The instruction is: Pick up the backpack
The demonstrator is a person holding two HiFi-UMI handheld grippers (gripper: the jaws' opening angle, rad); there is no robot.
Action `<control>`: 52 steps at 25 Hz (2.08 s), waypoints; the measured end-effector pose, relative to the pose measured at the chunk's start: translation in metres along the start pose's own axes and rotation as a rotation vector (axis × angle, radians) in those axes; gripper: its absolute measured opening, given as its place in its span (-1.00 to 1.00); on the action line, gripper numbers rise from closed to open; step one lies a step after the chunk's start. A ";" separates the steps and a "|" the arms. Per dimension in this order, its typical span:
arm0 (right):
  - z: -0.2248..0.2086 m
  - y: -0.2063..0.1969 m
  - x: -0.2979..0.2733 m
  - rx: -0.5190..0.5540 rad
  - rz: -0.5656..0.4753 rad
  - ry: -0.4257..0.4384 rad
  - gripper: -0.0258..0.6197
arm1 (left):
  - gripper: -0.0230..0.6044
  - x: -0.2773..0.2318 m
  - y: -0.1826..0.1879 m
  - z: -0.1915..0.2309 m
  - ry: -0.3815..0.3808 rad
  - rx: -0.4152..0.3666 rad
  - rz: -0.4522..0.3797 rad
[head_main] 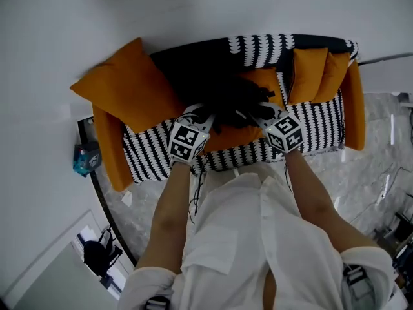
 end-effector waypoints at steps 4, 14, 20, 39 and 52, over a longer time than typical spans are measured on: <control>0.005 0.006 0.009 -0.003 -0.004 -0.006 -0.83 | -0.75 0.008 0.006 -0.007 0.006 0.017 -0.025; 0.011 0.027 0.056 0.026 -0.067 -0.058 -0.84 | -0.76 0.024 0.040 -0.039 -0.031 -0.001 -0.105; 0.017 0.044 0.093 0.034 -0.151 -0.076 -0.84 | -0.76 0.040 0.072 -0.063 -0.041 -0.043 -0.177; 0.042 0.134 0.195 0.173 -0.459 -0.117 -0.84 | -0.76 0.100 0.180 -0.112 -0.066 -0.213 -0.429; 0.048 0.150 0.237 0.186 -0.557 -0.114 -0.84 | -0.76 0.110 0.208 -0.135 -0.116 -0.244 -0.511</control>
Point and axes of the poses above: the fingertips, and each gripper's own axes: x backward along the fingers, z to its left, y out of its top, the point moved 7 cm from there along x, backward along the fingers, and after that the axes turned 7 degrees about -y, right-handed, at the moved point
